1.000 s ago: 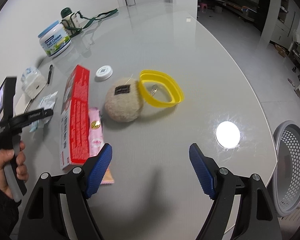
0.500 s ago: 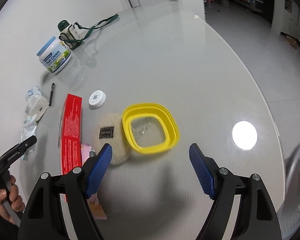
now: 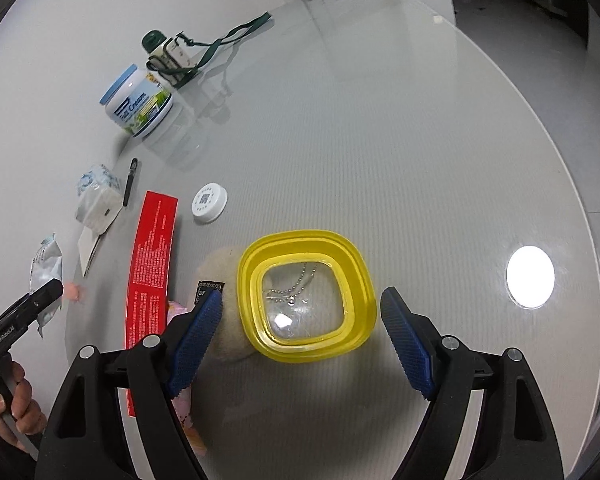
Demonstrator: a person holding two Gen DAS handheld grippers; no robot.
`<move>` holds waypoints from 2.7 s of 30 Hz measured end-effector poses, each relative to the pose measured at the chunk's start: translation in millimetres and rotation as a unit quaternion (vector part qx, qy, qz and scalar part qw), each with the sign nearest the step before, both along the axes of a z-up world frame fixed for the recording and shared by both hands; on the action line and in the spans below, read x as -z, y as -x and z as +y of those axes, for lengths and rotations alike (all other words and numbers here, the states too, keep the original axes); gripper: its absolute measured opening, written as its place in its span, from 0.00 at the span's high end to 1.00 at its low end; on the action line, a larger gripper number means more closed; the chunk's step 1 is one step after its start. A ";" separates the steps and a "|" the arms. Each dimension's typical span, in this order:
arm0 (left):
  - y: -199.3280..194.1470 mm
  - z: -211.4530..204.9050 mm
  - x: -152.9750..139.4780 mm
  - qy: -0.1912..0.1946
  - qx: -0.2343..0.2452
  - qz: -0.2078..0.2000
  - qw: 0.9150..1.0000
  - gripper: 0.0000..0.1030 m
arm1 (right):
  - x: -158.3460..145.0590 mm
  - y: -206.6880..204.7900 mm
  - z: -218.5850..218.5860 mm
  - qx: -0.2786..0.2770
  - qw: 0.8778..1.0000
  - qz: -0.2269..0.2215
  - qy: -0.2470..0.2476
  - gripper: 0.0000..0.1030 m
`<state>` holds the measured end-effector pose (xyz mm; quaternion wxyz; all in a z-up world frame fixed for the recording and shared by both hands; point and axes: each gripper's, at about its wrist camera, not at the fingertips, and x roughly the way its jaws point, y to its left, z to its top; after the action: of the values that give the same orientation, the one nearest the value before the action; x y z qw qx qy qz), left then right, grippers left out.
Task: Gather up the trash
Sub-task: 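Grasp the yellow plastic lid with the right tool while the left tool holds the pack, then carry the pack and lid over the basket and open both tools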
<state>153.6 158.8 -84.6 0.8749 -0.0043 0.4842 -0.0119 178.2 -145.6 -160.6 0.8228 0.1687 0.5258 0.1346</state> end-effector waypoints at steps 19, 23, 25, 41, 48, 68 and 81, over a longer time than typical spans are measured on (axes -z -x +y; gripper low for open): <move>11.2 -52.7 -10.1 -0.008 0.042 -0.001 0.999 0.53 | 13.9 -5.6 1.0 -0.038 0.999 0.006 -0.035 0.33; 13.5 -59.8 -13.5 -0.012 0.054 -0.005 0.998 0.53 | 7.3 -0.1 -2.1 -0.024 0.999 -0.003 -0.038 0.34; 14.5 -63.6 -15.0 -0.013 0.060 -0.007 0.998 0.53 | 2.3 4.6 -4.8 -0.016 0.999 -0.008 -0.039 0.34; 39.6 -157.2 -38.8 -0.003 0.173 -0.034 0.984 0.53 | -57.5 101.2 -83.0 0.105 0.993 -0.046 -0.008 0.34; 69.4 -235.4 -42.5 0.012 0.242 -0.033 0.970 0.53 | -67.9 177.2 -160.1 0.188 0.981 -0.037 0.012 0.34; 170.2 -457.1 24.5 0.001 0.391 0.050 0.919 0.52 | -14.4 304.0 -294.9 0.268 0.958 0.043 0.095 0.33; 178.9 -491.2 44.6 -0.013 0.374 0.065 0.925 0.51 | 5.4 293.8 -310.1 0.232 0.969 0.038 0.079 0.33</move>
<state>-25.3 -332.4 -129.2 0.7732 0.1876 0.5066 -0.3321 -115.6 -455.7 -166.0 0.8217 0.2254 0.5120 -0.1086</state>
